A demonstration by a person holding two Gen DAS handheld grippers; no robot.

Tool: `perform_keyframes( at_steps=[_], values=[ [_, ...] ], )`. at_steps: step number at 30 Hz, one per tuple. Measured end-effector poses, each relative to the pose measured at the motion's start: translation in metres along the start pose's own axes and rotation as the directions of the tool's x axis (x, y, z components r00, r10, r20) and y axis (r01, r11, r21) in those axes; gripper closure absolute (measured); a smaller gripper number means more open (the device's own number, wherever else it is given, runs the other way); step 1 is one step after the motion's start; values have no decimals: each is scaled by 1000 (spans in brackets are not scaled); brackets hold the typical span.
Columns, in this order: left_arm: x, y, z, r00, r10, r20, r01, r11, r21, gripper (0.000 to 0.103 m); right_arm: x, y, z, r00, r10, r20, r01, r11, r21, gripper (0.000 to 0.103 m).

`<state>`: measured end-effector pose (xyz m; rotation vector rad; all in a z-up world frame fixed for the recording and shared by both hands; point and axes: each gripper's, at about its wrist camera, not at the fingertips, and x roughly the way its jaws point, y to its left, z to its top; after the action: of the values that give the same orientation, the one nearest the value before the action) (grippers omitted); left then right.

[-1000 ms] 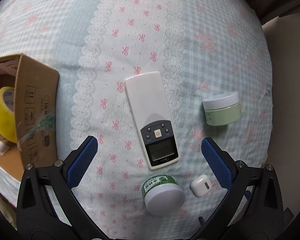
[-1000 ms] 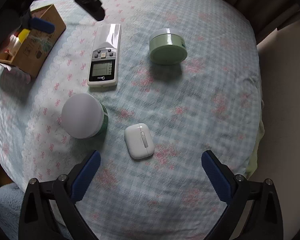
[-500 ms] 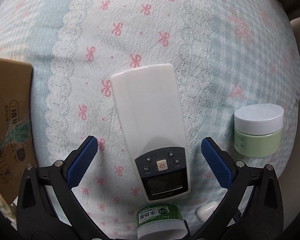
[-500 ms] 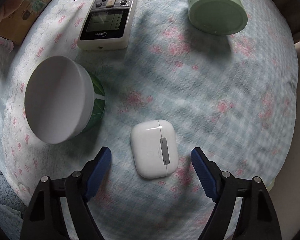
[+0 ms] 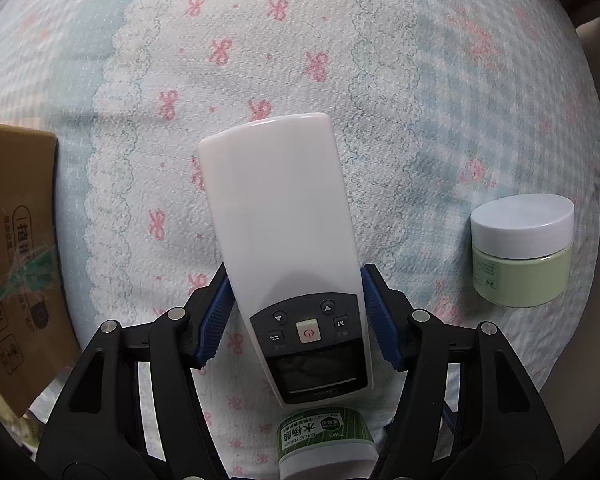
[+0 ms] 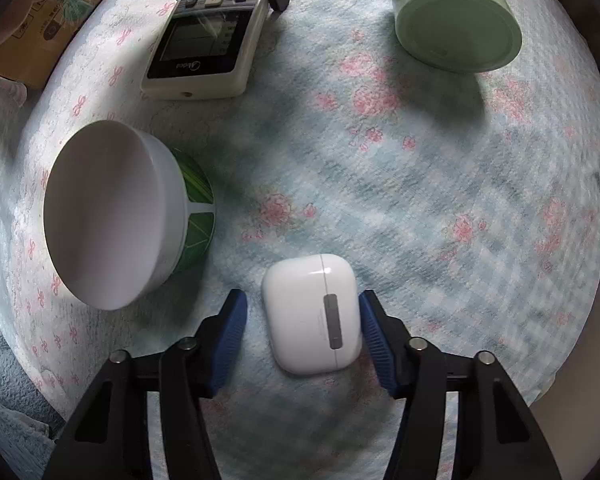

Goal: Organize rigid objects
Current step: 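Grasp the white remote with the left tool while the right tool grasps the earbud case, then carry the remote and earbud case over the cardboard box with both tools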

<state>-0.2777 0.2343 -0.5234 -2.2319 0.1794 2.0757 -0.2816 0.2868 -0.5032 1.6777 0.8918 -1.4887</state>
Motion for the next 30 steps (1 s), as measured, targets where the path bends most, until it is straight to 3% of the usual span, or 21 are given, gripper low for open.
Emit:
perform_keyframes(
  at_steps=[15,27,30],
  values=[
    [-41,13,-5,996,-74,56,73,997,36,44,-12,-14,-19,1000,-4,13,3,998,68,61],
    [-142,11,-33,971,-180,159,160,978,131,44,-58,-41,-49,994,68,85,-88,963,254,61],
    [-174,26,-57,960,-207,187,182,972,146,44,-77,-50,-60,986,109,128,-145,939,312,61]
  ],
)
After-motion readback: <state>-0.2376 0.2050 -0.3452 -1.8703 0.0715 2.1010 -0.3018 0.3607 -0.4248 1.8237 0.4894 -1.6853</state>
